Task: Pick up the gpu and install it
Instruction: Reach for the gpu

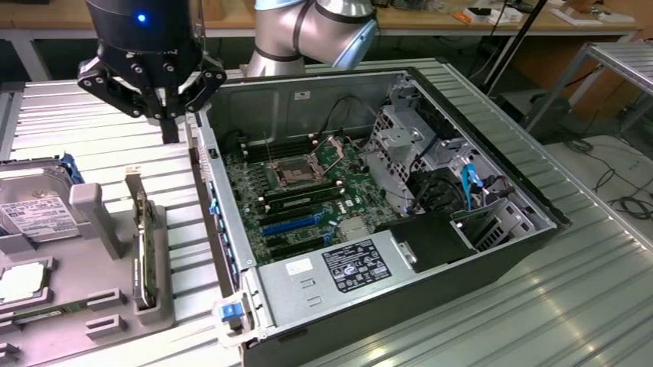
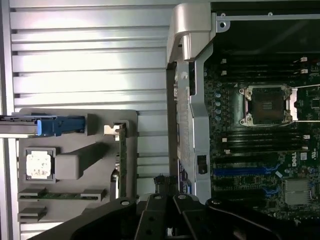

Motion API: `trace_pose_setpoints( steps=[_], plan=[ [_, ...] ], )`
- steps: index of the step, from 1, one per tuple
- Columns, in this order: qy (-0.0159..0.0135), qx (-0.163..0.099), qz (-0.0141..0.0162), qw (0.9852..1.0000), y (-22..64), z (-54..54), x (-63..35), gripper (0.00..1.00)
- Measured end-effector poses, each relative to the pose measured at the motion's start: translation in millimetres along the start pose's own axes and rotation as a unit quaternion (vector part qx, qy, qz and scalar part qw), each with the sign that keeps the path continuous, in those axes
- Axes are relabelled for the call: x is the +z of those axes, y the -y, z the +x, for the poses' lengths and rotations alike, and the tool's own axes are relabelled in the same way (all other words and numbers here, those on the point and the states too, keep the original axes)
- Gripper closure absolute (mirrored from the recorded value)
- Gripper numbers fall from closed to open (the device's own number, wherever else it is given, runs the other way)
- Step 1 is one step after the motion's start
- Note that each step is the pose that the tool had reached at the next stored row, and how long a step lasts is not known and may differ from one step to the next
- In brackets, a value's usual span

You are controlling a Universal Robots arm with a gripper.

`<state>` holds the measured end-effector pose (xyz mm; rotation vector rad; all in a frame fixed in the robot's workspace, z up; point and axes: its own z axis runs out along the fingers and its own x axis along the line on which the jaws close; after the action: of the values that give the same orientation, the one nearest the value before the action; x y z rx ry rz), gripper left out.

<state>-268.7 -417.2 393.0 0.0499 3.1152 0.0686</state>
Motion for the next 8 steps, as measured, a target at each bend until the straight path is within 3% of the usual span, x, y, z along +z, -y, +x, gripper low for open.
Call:
trace_pose_setpoints(
  steps=[8],
  plan=[
    [-0.0001, 0.000, 0.0001, 1.0000, 18.4, 35.3, -1.7, 0.89]
  ],
)
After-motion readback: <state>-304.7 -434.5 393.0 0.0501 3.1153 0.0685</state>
